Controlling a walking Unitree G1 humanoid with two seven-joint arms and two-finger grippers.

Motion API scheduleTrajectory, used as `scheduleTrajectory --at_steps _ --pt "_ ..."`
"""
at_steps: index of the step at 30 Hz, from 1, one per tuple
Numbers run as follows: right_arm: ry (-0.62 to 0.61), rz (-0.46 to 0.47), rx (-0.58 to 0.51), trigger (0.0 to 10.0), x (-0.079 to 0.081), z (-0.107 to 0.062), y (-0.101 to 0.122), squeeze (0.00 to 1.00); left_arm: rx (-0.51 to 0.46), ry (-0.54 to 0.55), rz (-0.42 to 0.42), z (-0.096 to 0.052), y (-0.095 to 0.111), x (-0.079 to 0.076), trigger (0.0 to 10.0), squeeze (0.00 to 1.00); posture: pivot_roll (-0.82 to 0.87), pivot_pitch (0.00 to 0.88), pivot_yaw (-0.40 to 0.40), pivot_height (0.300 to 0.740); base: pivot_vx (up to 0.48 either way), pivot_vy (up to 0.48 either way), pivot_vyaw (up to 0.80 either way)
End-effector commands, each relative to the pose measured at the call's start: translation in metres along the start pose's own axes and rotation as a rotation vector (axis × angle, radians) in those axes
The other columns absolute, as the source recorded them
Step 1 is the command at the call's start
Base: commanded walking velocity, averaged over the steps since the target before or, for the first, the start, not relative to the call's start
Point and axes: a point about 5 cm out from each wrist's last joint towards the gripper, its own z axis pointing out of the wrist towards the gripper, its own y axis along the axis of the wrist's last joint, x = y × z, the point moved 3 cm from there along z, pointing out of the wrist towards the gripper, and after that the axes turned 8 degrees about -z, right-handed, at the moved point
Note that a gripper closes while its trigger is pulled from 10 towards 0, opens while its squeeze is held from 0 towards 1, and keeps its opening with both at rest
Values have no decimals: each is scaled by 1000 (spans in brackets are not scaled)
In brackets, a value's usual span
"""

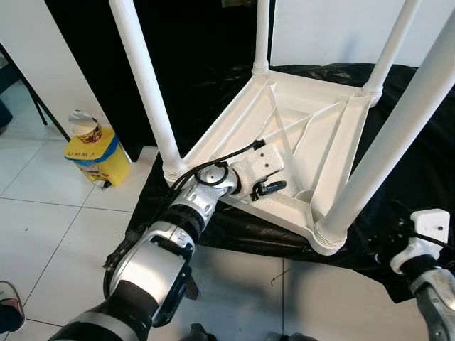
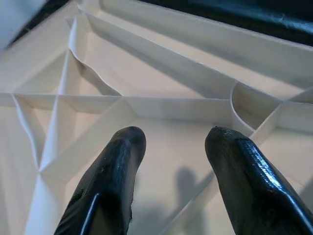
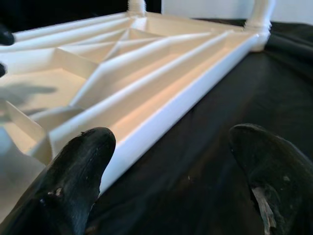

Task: Building children table

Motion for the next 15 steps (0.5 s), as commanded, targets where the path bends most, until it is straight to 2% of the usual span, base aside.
scheduleTrajectory --at_steps 1,3,6,8,10,11,12,14,15 --pt "19 11 7 10000 2 -1 0 0 -80 476 -15 -11 3 36 10000 0 -153 23 51 740 0 0 0" --pt "99 -26 18 10000 5 -7 1 0 -99 458 -26 -15 0 35 10000 0 -158 26 55 740 0 0 0" --pt "133 -44 24 10000 5 -11 3 0 -101 447 -34 -18 -3 34 10000 0 -158 28 56 740 0 0 0" --pt "367 -67 82 10000 16 -32 10 0 -108 443 -49 -34 -11 37 10000 0 -152 39 54 740 0 0 0" --pt "367 -67 82 10000 16 -32 10 0 -108 443 -49 -34 -11 37 10000 0 -152 39 54 740 0 0 0" --pt "550 -54 125 10000 31 -48 15 0 -114 437 -41 -43 -14 35 10000 0 -146 41 49 740 0 0 0" --pt "550 -54 125 10000 31 -48 15 0 -114 437 -41 -43 -14 35 10000 0 -146 41 49 740 0 0 0" --pt "655 -25 154 10000 41 -56 18 0 -107 426 -18 -46 -16 32 10000 0 -140 40 43 740 0 0 0" --pt "655 -25 154 10000 41 -56 18 0 -107 426 -18 -46 -16 32 10000 0 -140 40 43 740 0 0 0"
